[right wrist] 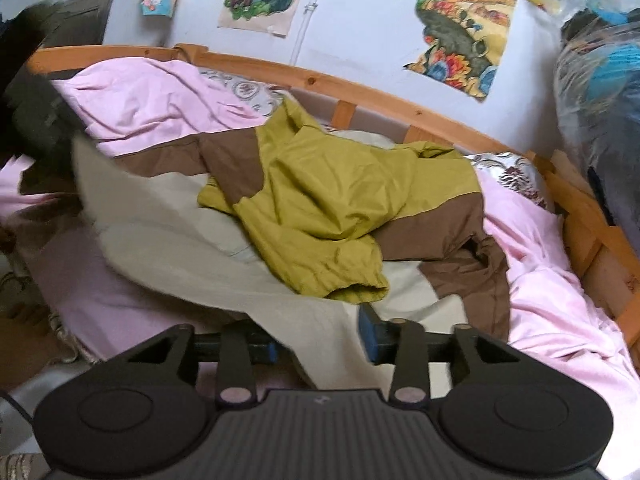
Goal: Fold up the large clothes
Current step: 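Grasp the beige hem with both tools and fold it over the sleeves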
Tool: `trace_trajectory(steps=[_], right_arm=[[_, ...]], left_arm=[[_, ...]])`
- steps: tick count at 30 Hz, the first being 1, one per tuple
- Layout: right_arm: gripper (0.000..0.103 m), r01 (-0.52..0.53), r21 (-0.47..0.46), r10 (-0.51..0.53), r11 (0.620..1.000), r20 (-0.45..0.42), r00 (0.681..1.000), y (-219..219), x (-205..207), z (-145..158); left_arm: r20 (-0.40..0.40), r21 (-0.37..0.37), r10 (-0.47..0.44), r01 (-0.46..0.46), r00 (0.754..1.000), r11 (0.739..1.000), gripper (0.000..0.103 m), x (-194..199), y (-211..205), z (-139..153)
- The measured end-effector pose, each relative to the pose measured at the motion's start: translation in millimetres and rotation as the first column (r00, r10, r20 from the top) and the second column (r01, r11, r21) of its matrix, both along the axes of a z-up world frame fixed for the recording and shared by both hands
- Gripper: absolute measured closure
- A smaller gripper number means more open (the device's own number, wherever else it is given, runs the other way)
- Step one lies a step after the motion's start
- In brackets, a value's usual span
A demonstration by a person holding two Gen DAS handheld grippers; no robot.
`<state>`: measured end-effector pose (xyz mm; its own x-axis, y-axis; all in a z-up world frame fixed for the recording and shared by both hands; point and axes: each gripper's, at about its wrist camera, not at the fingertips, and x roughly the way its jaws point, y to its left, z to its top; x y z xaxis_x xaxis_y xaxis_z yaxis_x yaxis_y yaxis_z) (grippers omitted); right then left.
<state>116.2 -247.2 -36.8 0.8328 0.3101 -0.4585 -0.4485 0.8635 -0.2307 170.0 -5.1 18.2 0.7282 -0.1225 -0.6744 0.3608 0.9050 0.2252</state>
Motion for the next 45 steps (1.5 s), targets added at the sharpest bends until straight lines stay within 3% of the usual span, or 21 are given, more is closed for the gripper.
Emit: trace_trajectory(steps=[2,4,9,12,14,15,16,17,19,21,24,28,30,32,34,39,45], right_arm=[[0.027,-0.043,0.010,0.043,0.999,0.002,0.999,2.7,-4.4,0.0],[0.018,-0.078,-0.019,0.078,0.997,0.009,0.997,10.1,-9.0,-2.9],[0.016,-0.065,-0.159,0.060,0.985,-0.035,0.998,32.3,-2.0,-22.8],[0.027,0.003,-0.228,-0.009,0.974,-0.027,1.000,35.5,3.9,-32.7],[0.046,0.064,-0.236,-0.065,0.970,0.003,0.998,30.2,6.0,-31.3],[0.055,0.101,-0.218,-0.100,0.971,0.015,0.995,24.6,8.1,-27.9],[0.075,0.130,-0.193,-0.127,0.973,0.025,0.992,18.6,9.3,-23.4],[0.086,0.153,-0.146,-0.149,0.977,0.039,0.988,11.1,8.7,-16.5],[0.096,0.181,-0.058,-0.178,0.982,0.061,0.982,-0.9,6.8,-2.0],[0.097,0.189,0.004,-0.189,0.982,0.099,0.977,-7.8,4.5,13.9],[0.099,0.207,0.033,-0.210,0.978,0.156,0.965,-9.9,1.3,32.8],[0.100,0.220,0.046,-0.225,0.974,0.176,0.958,-8.3,-1.3,46.2],[0.100,0.221,0.051,-0.226,0.974,0.168,0.959,-8.5,-4.8,49.3],[0.100,0.221,0.043,-0.225,0.974,0.164,0.960,-6.7,-9.0,51.6],[0.100,0.217,0.047,-0.221,0.975,0.144,0.964,-4.6,-13.5,55.0],[0.102,0.237,0.152,-0.249,0.960,0.068,0.966,-20.7,-22.3,70.9],[0.102,0.255,0.233,-0.285,0.939,0.108,0.952,-36.9,-32.2,106.6]], left_arm=[[-0.017,-0.030,-0.009,0.008,1.000,1.000,0.096,14.8,-1.4,12.0],[-0.031,-0.049,-0.012,0.011,0.999,0.999,0.097,27.9,-2.9,21.0],[-0.057,-0.089,-0.007,0.002,0.998,0.996,0.097,44.9,-3.9,34.4],[-0.036,-0.082,-0.012,0.009,0.999,0.997,0.097,43.7,-3.7,35.6],[-0.033,-0.066,-0.015,0.013,0.999,0.998,0.096,38.0,-1.0,31.6],[-0.039,-0.063,-0.016,0.013,0.999,0.998,0.096,34.7,1.6,28.1],[-0.045,-0.063,-0.010,0.007,0.999,0.998,0.096,31.3,4.9,24.4],[-0.049,-0.062,-0.002,-0.001,0.999,0.998,0.096,26.6,7.3,20.5],[-0.050,-0.056,0.014,-0.017,0.999,0.998,0.094,16.1,12.8,12.3],[-0.040,-0.031,0.031,-0.032,0.999,0.999,0.090,2.2,16.0,2.3],[-0.010,0.050,0.038,-0.038,0.999,0.998,0.081,-23.3,15.6,-18.0],[-0.027,0.108,0.061,-0.058,0.998,0.992,0.077,-50.6,21.0,-48.7],[-0.029,0.126,0.073,-0.069,0.997,0.990,0.079,-61.3,24.2,-60.8],[0.001,0.125,0.079,-0.078,0.997,0.989,0.089,-69.9,27.8,-60.3],[0.029,0.085,0.082,-0.085,0.996,0.993,0.101,-76.4,33.6,-46.7],[0.108,-0.033,0.096,-0.093,0.990,0.995,0.103,-77.2,48.6,4.3],[0.180,-0.166,0.120,-0.090,0.976,0.982,0.103,-72.8,58.9,72.5]])
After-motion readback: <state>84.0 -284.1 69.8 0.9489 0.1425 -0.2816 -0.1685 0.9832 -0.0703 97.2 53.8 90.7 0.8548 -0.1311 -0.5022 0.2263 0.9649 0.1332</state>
